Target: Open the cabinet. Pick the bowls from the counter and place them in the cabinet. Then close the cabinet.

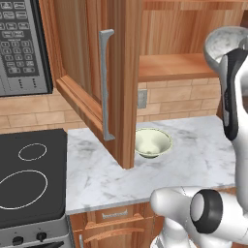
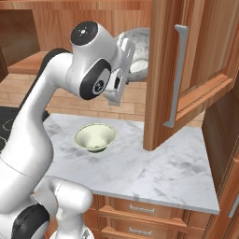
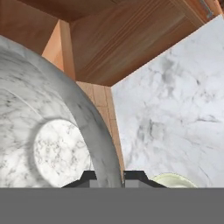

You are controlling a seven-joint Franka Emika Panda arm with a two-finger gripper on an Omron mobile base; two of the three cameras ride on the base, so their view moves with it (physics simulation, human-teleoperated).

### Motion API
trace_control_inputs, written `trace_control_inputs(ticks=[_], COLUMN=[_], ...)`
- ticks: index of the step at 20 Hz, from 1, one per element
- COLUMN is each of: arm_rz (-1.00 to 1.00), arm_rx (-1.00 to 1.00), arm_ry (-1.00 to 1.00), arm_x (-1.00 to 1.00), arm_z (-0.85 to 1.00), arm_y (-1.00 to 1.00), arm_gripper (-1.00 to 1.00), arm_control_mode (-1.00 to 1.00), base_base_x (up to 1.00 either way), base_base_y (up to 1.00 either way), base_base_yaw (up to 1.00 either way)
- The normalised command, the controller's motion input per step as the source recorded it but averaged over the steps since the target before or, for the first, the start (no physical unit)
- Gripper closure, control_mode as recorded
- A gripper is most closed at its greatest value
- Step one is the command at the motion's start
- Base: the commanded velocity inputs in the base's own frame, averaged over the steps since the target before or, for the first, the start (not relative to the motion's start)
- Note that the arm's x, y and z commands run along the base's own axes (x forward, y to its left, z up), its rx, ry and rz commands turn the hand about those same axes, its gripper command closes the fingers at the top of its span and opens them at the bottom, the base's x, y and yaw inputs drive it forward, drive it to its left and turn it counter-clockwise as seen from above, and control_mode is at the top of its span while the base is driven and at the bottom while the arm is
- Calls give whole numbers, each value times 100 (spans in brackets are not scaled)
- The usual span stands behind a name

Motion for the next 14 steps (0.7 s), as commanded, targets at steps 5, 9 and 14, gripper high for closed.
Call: trace_control_inputs(ticks=[5, 9, 14], arm_rz=[0, 0, 0], arm_rx=[6, 8, 9], arm_ry=[0, -1, -3], arm_x=[34, 23, 21], arm_z=[-1, -1, -8], arm_y=[-11, -23, -26], arm_gripper=[100, 100, 100], arm_control_mode=[-100, -100, -100], base_base_x=[0, 0, 0], base_base_y=[0, 0, 0], base_base_yaw=[0, 0, 0])
